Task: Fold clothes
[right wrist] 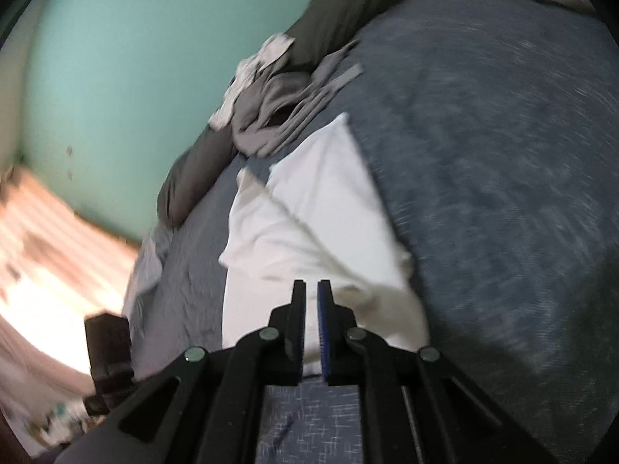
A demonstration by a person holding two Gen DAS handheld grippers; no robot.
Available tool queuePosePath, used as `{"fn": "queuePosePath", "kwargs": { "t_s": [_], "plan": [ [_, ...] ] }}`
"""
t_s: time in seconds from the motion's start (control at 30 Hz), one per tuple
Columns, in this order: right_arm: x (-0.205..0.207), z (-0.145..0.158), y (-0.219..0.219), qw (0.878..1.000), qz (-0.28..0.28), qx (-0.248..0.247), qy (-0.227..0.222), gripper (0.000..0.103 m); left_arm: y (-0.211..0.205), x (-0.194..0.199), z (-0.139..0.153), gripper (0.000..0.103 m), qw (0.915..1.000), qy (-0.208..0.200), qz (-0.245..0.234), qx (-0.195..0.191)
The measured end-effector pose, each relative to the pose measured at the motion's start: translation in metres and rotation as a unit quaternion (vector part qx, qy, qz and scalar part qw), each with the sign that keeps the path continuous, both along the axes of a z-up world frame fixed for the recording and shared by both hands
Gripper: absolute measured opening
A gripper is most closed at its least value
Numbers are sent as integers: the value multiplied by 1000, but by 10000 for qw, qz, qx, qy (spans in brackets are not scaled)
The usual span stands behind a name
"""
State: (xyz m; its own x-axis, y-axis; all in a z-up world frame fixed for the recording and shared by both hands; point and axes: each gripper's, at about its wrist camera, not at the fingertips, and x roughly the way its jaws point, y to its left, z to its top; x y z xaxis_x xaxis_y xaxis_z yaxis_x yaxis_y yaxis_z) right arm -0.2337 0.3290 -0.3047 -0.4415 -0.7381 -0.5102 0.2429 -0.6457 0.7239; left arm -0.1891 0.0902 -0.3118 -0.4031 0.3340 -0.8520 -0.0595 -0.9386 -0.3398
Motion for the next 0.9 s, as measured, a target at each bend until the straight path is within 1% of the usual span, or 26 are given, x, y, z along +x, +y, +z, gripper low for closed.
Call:
{"fn": "queuePosePath", "kwargs": {
  "t_s": [0.07, 0.13, 0.23, 0.3, 0.33, 0.4, 0.47, 0.53, 0.57, 0.6, 0.67, 0.73, 0.77, 0.8, 0.83, 0.9],
  "plan": [
    [0, -3, -11, 9998, 203, 64, -43, 7, -4, 0, 0, 43, 9999, 28, 28, 155],
    [0, -11, -19, 9992, 278, 243, -176, 7, -10, 0, 0, 44, 9996, 77, 50, 279],
    [-2, -23, -17, 9974, 104, 626, -327, 7, -22, 2, 1, 44, 9991, 175, 125, 367],
    [-2, -21, -14, 9945, -60, 1024, -212, 7, -32, 6, 3, 44, 9983, 273, 197, 469],
    [0, -16, -15, 9934, -72, 1142, -106, 7, -38, 7, 3, 44, 9978, 326, 246, 530],
    [4, -5, -21, 9909, -27, 1334, 146, 7, -51, 11, 3, 44, 9960, 437, 376, 685],
    [6, 3, -31, 9893, 84, 1417, 331, 7, -64, 13, 3, 45, 9944, 522, 520, 762],
    [8, 11, -44, 9883, 278, 1414, 491, 15, -73, 15, 3, 49, 9931, 573, 635, 800],
    [7, 15, -53, 9875, 403, 1419, 547, 23, -77, 16, 1, 51, 9926, 588, 670, 820],
    [5, 18, -65, 9855, 556, 1487, 593, 26, -81, 17, -1, 51, 9923, 597, 691, 833],
    [1, 22, -88, 9772, 874, 1804, 703, 26, -87, 18, -5, 51, 9927, 591, 695, 788],
    [-3, 27, -116, 9618, 1191, 2285, 927, 27, -93, 19, -7, 51, 9931, 604, 696, 732],
    [-5, 28, -128, 9530, 1344, 2512, 1029, 31, -96, 18, -7, 52, 9933, 609, 691, 697],
    [-7, 28, -139, 9441, 1498, 2722, 1100, 37, -99, 17, -6, 52, 9936, 613, 681, 657],
    [-10, 28, -148, 9363, 1634, 2888, 1147, 40, -101, 17, -6, 52, 9939, 616, 671, 617],
    [-17, 28, -164, 9270, 1838, 3058, 1159, 42, -106, 15, -3, 52, 9941, 650, 651, 568]
  ]
}}
